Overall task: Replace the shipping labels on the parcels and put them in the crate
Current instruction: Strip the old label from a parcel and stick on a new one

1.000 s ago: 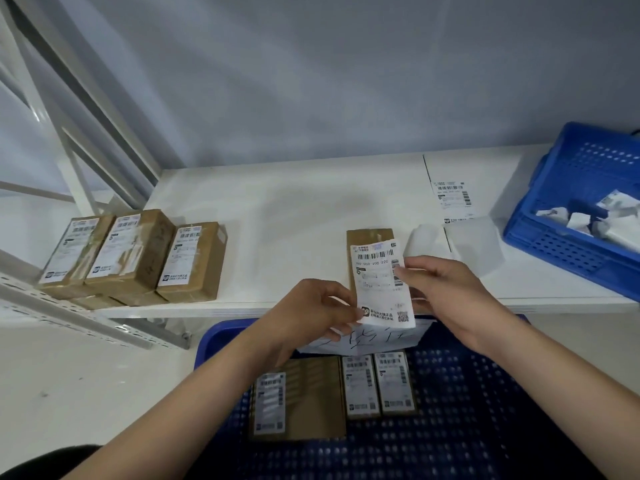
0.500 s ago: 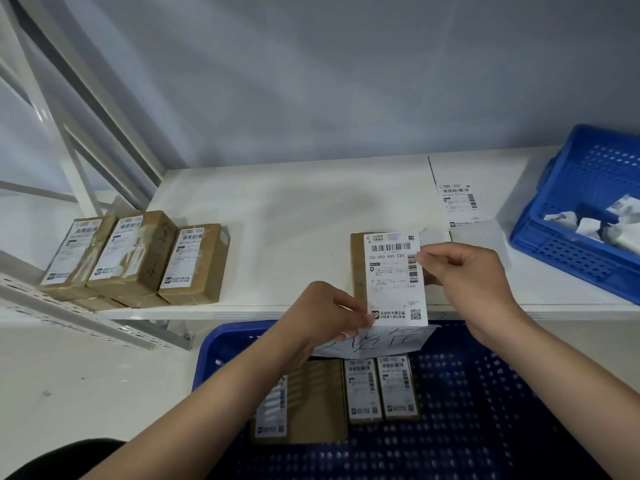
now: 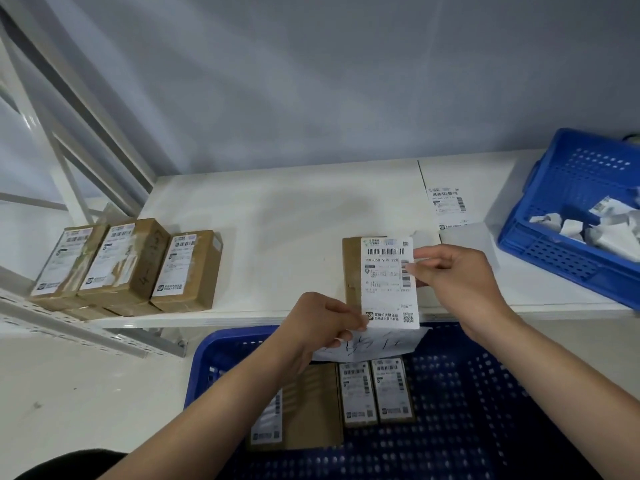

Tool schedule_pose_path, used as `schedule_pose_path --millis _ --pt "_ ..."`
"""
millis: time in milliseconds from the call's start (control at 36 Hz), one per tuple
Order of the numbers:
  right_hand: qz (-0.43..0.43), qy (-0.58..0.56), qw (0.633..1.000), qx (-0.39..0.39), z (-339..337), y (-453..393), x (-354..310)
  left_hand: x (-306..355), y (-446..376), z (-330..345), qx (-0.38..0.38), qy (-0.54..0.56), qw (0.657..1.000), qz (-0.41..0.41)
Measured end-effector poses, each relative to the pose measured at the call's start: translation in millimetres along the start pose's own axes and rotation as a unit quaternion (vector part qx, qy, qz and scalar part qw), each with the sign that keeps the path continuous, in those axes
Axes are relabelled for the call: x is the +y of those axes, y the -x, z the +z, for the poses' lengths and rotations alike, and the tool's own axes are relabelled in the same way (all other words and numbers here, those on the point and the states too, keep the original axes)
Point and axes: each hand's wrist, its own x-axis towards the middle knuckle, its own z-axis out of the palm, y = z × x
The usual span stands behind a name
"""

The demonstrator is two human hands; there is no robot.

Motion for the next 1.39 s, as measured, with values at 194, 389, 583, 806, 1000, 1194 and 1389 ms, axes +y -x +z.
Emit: schedule_pose_path --millis 194,389,583,806,1000,1194,1389 --pt "-0.032 0.047 0.998 0.009 9 -20 -12 10 -12 -5 0.047 0.013 0.999 0.008" --pt "-0.043 0.107 0.993 0.009 20 -42 -2 6 -25 -5 0.078 0.005 0.997 0.004" --pt "-0.063 0.138 0.988 0.017 33 -45 9 0 -32 -6 0.11 -0.034 0.993 0.006" --pt "-0.077 0.15 0.985 0.031 37 -47 15 -8 -38 1 0.14 -0.068 0.988 0.016" --pt "-0.08 0.15 0.985 0.035 39 -47 16 -8 -38 1 0.144 -0.079 0.986 0.016" --pt "-0.09 0.162 0.982 0.042 39 -47 17 -8 -39 3 0.145 -0.088 0.985 0.02" --pt "-0.092 0.156 0.983 0.043 39 -47 18 -6 -37 4 0.148 -0.091 0.984 0.031"
